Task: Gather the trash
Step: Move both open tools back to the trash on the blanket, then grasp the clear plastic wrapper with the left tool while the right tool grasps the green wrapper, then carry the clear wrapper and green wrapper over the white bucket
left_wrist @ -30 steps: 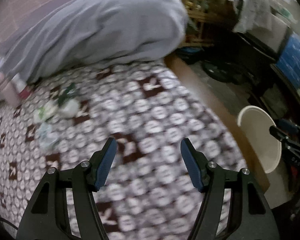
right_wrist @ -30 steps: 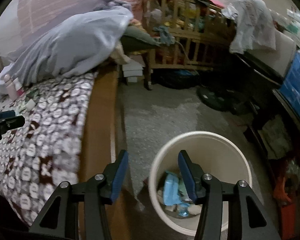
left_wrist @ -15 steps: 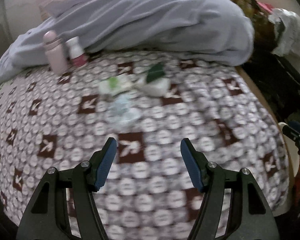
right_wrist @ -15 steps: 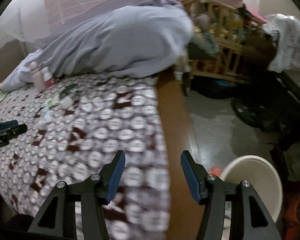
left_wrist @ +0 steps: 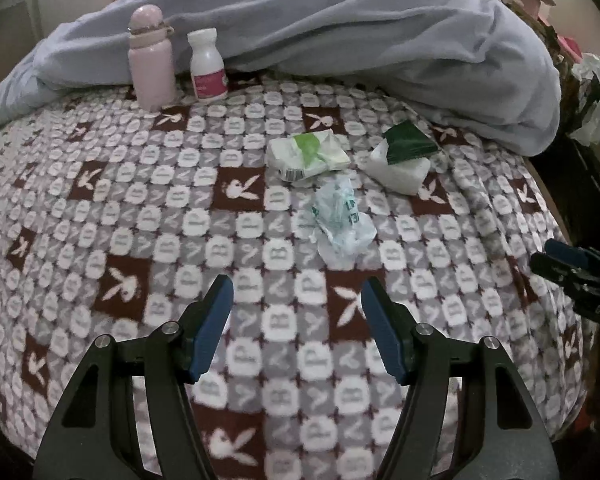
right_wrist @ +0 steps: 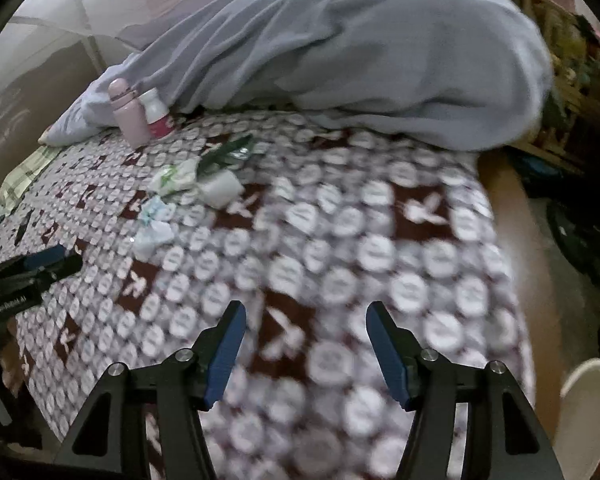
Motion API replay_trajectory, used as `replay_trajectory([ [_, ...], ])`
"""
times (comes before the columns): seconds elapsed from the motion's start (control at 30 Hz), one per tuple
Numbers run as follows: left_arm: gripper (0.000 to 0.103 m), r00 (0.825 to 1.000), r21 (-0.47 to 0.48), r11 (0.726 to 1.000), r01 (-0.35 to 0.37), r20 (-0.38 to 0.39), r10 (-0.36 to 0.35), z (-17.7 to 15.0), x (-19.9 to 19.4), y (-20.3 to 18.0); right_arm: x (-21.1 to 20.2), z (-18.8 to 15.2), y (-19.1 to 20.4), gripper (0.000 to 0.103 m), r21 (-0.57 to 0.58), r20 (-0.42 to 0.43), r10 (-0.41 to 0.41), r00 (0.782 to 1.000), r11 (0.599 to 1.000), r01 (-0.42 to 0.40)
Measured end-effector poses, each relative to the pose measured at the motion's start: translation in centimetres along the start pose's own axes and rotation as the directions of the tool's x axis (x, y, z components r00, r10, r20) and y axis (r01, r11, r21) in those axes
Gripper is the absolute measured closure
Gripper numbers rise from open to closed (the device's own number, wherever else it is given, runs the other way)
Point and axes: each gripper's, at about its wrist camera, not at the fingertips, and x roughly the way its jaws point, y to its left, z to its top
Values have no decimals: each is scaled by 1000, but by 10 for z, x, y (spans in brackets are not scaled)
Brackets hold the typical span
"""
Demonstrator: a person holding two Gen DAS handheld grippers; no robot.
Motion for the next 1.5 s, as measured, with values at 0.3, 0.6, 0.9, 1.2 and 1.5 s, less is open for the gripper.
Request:
replay_trajectory([
  [0.3,38,999,-15,999,42,-20,-43,27,47,-22,42,61,14,37,36,7,93,996,995,-93],
  [0.6,38,995,-58,997,59,-74,-64,29,90,-20,104,125,30,33,117,-44,190,981,976,-184],
  [0.9,71,991,-69,990,120,-49,-124,32,100,-19,141,132,39,69,182,-50,280,959,946,-267],
  [1.2,88,984,-68,982,175,-31,-178,20,65,-22,68,102,27,85,91,58,311,949,945,-315],
  [1.5,88,975,-33,975,222,-17,-222,0,20,-49,13,50,15,88,74,68,313,947,945,-317],
])
